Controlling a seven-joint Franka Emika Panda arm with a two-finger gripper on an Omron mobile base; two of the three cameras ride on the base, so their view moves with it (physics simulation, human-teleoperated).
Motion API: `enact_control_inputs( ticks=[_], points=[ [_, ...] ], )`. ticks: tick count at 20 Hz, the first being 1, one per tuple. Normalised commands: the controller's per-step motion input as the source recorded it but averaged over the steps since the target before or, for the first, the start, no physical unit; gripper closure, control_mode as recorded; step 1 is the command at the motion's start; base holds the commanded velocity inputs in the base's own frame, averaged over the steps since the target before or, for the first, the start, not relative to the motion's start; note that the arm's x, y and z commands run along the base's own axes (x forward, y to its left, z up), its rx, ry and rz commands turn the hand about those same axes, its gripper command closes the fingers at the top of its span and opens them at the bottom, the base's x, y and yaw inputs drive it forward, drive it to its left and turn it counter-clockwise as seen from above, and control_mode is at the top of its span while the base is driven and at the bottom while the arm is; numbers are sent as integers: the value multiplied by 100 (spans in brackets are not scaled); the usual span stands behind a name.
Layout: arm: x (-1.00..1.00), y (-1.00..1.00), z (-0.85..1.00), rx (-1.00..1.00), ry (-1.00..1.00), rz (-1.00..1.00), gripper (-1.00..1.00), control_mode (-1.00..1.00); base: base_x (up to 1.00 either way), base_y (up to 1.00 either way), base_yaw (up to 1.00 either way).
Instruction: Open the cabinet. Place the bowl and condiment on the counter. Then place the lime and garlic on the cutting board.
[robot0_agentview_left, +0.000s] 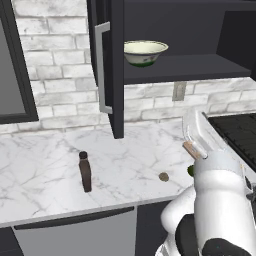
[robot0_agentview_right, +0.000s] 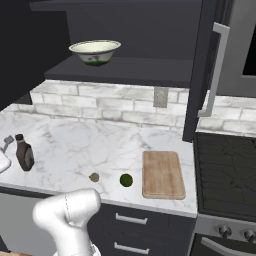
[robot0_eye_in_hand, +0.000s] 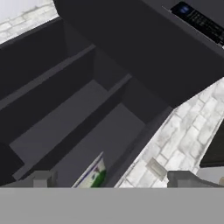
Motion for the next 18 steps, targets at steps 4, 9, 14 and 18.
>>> enact_control_inputs(
  ticks=[4, 9, 14, 18],
  points=[
    [-3, -49, 7, 1, 1, 1, -100, -100, 0, 0, 0],
    [-1, -14, 0, 1, -1, 0, -100, -100, 0, 0, 0],
    [-2, -23, -2, 9, -1, 5, -100, -100, 0, 0, 0],
    [0, -36, 0, 20, 0, 15, -100, -100, 0, 0, 0]
  ],
)
